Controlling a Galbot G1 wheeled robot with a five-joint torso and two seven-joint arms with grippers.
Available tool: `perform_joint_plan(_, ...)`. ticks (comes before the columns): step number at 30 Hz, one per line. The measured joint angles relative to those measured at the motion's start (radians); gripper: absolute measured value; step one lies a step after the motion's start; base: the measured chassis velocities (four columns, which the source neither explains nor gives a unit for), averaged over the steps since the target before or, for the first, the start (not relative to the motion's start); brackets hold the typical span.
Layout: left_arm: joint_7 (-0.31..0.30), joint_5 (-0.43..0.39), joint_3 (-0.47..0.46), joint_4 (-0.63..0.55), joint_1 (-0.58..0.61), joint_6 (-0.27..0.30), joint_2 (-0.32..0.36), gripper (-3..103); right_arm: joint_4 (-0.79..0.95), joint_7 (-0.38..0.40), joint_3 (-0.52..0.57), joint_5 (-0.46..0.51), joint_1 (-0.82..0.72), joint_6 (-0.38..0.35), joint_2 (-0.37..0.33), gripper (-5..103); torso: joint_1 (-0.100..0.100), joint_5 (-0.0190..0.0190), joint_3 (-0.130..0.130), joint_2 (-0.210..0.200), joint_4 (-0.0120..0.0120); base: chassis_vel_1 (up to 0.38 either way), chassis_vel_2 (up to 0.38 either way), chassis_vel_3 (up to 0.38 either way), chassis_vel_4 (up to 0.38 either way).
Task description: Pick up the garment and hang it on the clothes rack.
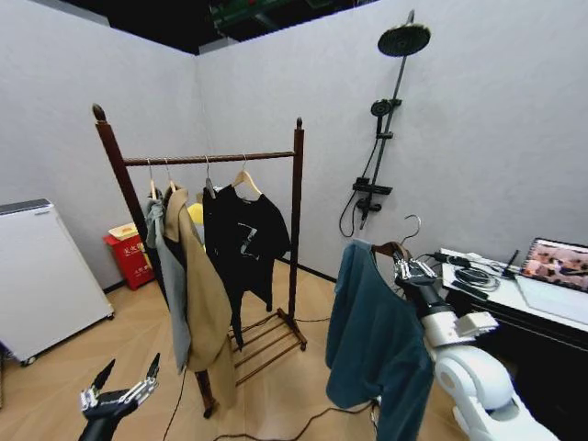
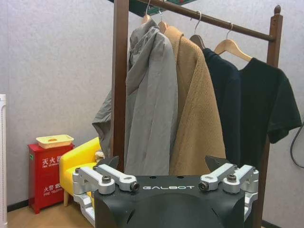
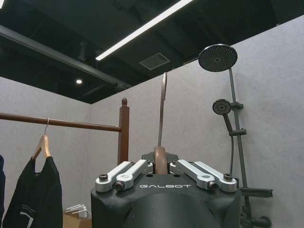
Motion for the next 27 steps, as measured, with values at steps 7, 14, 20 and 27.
perform_joint_plan(7,0.000,0.000,0.000,0.000,0.000,0.000,0.000,100,0.013,-0.014,-0.008,0.016,0.024,0.021,-0.015,10,0.000,0.0000,0.000,0.000,-0.0006,-0.131,0.124,0.109,-0.137)
perform_joint_plan(14,0.000,0.000,0.000,0.000,0.000,0.000,0.000,100,-0.014,-0.007,-0.034,0.059,0.152,-0.009,-0.076,10,-0.001,-0.0001,0.000,0.000,0.0001,-0.009,0.019,0.017,-0.010)
perform_joint_plan(20,0.000,0.000,0.000,0.000,0.000,0.000,0.000,100,-0.018,0.001,-0.037,0.084,0.174,-0.030,-0.075,10,-0.001,0.0004,0.000,0.000,-0.0002,0.000,0.000,0.000,0.000)
perform_joint_plan(27,0.000,0.000,0.000,0.000,0.000,0.000,0.000,100,-0.017,-0.018,-0.024,0.077,0.156,-0.035,-0.071,10,-0.001,0.0002,0.000,0.000,-0.0002,-0.007,0.008,0.003,-0.010)
